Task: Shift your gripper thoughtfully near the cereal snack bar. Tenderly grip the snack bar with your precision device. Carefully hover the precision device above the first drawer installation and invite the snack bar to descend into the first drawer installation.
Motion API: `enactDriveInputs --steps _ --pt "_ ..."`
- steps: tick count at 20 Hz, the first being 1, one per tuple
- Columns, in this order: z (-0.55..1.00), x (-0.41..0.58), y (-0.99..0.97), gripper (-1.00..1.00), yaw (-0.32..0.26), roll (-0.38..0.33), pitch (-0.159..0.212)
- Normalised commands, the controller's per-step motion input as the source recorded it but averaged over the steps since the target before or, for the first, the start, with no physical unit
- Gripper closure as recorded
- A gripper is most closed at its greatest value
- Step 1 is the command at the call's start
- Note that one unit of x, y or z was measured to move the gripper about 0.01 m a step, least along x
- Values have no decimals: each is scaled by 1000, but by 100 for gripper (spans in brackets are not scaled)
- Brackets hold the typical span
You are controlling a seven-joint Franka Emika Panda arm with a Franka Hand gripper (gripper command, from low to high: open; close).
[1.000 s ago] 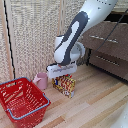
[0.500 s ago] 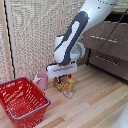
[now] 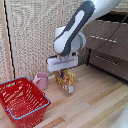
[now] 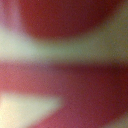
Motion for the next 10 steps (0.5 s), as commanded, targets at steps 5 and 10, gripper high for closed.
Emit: enactDriveInputs --steps 5,10 --pt "1000 335 -72 100 -9 -13 90" --pt "998 443 -106 100 -12 -18 91"
